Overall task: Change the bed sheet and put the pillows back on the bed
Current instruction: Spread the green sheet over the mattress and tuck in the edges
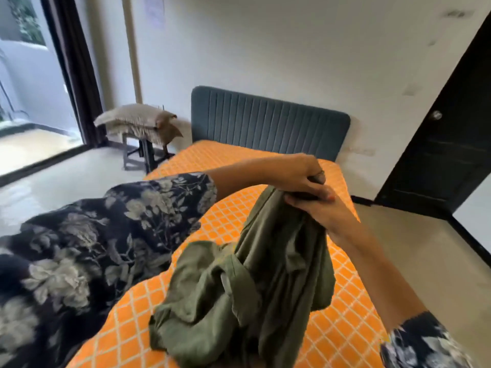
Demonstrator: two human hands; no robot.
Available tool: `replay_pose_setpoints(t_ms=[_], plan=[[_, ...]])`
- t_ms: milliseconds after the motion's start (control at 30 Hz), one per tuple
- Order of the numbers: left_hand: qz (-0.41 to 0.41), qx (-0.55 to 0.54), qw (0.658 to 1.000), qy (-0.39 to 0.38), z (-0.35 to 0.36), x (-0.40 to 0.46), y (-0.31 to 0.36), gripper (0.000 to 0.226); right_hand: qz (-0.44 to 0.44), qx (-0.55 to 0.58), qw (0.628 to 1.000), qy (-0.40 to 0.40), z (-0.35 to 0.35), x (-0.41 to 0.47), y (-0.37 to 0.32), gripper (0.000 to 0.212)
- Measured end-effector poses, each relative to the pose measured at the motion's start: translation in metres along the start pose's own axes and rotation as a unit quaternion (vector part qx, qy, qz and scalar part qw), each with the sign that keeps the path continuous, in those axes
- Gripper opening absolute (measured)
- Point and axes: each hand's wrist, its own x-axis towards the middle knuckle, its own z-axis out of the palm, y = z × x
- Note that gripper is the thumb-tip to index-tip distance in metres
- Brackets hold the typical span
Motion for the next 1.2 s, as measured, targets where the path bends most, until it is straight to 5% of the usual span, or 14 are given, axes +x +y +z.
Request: replay_pose_setpoints(t_ms=[167,267,367,500,567,633,733,833,933,1033,1100,1200], plan=[[-0.049,-0.065,0.994,0.072,0.049,-0.020,-0.011,0.040,0.045,-0.079,0.993,0.070,-0.023,-0.014,0.027,0.007],[-0.106,-0.143,0.984,0.013,0.098,-0.041,-0.018,0.046,0.065,0.013,0.994,0.091,-0.034,-0.028,0.031,0.024],[-0.144,-0.235,0.961,-0.031,0.153,-0.063,-0.027,0.050,0.067,0.015,0.994,0.087,-0.047,-0.043,0.033,0.006],[-0.180,-0.293,0.934,-0.095,0.208,-0.090,-0.038,0.050,0.062,0.003,0.992,0.112,-0.062,-0.062,0.041,0.028],[-0.201,-0.306,0.923,-0.122,0.230,-0.101,-0.048,0.067,0.069,0.005,0.991,0.112,-0.069,-0.072,0.044,0.032],[-0.214,-0.293,0.916,-0.173,0.241,-0.109,-0.057,0.078,0.088,0.011,0.989,0.119,-0.074,-0.080,0.047,0.037],[-0.265,-0.205,0.893,-0.301,0.243,-0.113,-0.068,0.064,0.148,0.046,0.977,0.147,-0.082,-0.085,0.056,0.025],[-0.322,-0.147,0.874,-0.334,0.219,-0.108,-0.083,0.067,0.207,0.061,0.957,0.192,-0.093,-0.075,0.077,0.012],[-0.333,-0.089,0.909,-0.235,0.163,-0.094,-0.098,0.042,0.214,0.066,0.943,0.245,-0.096,-0.049,0.079,0.022],[-0.346,0.025,0.937,-0.050,0.082,-0.081,-0.119,0.032,0.139,0.066,0.952,0.266,-0.096,-0.010,0.052,0.004],[-0.344,0.101,0.929,0.096,0.009,-0.075,-0.124,0.039,0.078,0.056,0.955,0.279,-0.096,0.021,0.013,0.007],[-0.348,0.260,0.869,0.236,-0.119,-0.071,-0.095,0.031,-0.010,0.042,0.950,0.309,-0.107,0.073,-0.065,0.017]])
